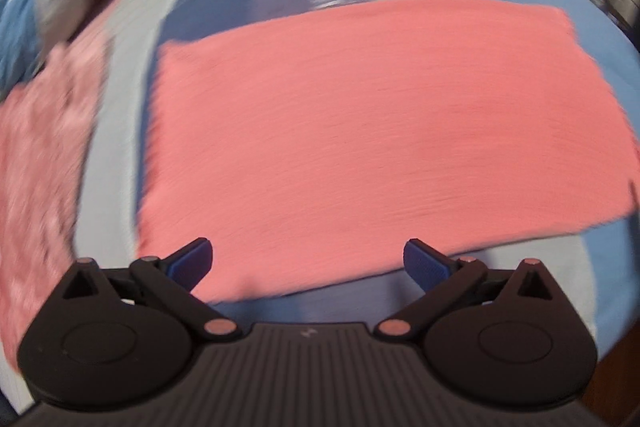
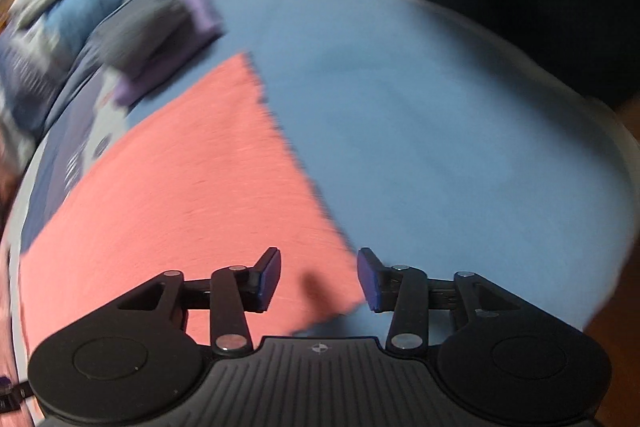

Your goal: Fold towel

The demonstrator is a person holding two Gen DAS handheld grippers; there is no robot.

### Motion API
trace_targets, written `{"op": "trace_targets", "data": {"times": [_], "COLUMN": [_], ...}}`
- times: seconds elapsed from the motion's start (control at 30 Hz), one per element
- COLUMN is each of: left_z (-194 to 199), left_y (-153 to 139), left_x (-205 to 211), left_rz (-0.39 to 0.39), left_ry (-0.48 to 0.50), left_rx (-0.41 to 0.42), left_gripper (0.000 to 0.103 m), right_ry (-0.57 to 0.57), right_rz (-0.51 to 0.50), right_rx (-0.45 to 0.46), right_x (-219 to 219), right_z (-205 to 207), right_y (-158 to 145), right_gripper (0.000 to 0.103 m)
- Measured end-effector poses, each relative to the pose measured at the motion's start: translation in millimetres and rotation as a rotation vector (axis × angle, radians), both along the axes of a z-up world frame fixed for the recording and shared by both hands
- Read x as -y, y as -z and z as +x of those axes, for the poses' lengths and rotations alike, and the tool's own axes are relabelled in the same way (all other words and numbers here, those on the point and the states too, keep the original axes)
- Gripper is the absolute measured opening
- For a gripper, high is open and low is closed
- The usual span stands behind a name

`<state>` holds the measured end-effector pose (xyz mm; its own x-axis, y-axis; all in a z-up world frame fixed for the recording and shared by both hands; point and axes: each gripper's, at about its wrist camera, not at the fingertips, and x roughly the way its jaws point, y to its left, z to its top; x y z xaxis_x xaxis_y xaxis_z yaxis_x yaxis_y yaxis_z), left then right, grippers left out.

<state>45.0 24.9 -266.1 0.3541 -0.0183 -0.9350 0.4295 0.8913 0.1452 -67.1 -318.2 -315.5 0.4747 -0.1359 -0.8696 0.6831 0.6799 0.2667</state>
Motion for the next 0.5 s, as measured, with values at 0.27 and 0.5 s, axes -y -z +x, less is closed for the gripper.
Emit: {"op": "trace_targets", "data": {"times": [0.27,0.5], "left_z": [-18.9,-33.7], "left_y": [-3.0,-5.5], "left_x": [53.6,53.4], "left_rz": [-0.006,-0.023], "left_ry": [0.089,0.081], "left_rx": [-0.006,-0.026], "left_gripper": [0.103,0.103], "right_ry": [0.117,0.163], "right_rz": [0.131,0.266], "right_rx": [0.059,0.102], "right_x": [5.2,18.0], "right_z": [-21.0,-21.9], "right_y": [23.7,33.4], "right_gripper": [0.05,0.004]}}
